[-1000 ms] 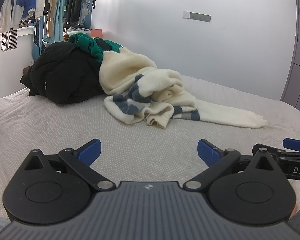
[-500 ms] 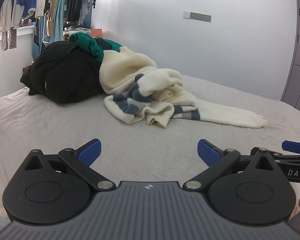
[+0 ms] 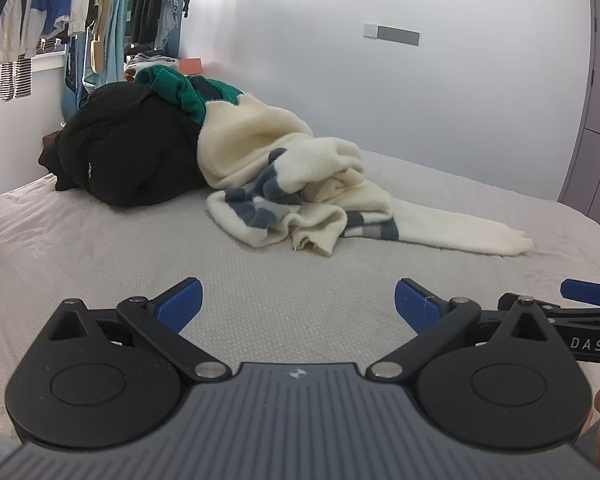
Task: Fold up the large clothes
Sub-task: 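Move the left tool to the sweater's striped cuff and close on it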
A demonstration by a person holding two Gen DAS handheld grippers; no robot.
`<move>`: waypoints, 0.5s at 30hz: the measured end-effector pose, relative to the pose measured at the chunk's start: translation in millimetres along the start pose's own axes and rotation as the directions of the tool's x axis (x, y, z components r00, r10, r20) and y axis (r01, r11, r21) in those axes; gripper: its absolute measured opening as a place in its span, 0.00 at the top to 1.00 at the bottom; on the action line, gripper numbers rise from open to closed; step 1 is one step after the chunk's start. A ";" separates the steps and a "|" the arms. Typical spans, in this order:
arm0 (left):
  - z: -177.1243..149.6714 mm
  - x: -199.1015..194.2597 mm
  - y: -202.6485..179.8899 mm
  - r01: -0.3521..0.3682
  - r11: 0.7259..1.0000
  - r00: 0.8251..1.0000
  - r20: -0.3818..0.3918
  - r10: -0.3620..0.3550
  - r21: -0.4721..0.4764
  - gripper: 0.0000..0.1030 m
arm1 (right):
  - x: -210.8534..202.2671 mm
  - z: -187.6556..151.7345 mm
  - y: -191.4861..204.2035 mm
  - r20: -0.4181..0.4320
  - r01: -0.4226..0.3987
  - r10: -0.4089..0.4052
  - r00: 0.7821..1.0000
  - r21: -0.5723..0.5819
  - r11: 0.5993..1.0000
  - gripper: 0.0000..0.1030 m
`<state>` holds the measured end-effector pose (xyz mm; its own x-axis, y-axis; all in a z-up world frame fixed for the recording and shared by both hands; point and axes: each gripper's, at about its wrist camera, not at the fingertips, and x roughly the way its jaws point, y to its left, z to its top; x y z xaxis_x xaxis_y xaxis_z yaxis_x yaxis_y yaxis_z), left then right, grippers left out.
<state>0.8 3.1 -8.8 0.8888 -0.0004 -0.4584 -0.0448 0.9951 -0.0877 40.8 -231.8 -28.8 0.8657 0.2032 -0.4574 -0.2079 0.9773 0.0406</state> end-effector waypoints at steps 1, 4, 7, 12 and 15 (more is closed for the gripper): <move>1.0 0.8 -0.1 0.000 1.000 1.000 -0.002 0.000 0.002 0.00 | 2.5 0.8 -0.5 -0.006 -0.002 0.002 1.000 0.005 1.000 0.00; 7.4 6.8 0.5 -0.003 1.000 1.000 0.005 0.002 0.009 0.00 | 11.3 1.9 0.1 -0.025 -0.004 0.004 1.000 0.015 1.000 0.00; 17.1 17.6 1.7 -0.018 1.000 1.000 0.014 0.018 0.010 0.00 | 23.1 5.1 1.3 -0.040 -0.002 0.002 0.999 0.014 1.000 0.00; 34.7 41.7 8.0 -0.013 1.000 1.000 0.018 0.013 -0.012 0.00 | 41.6 15.6 3.2 -0.042 -0.018 0.019 0.999 0.022 1.000 0.00; 42.7 59.4 14.6 0.019 0.999 1.000 0.015 -0.018 -0.037 0.00 | 56.9 24.1 -0.7 -0.047 -0.037 0.040 0.998 0.060 0.998 0.00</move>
<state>72.4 21.8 0.5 0.8963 -0.0171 -0.4431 -0.0449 0.9906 -0.1291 101.1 -219.5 -33.5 0.8341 0.2391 -0.4970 -0.2125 0.9709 0.1105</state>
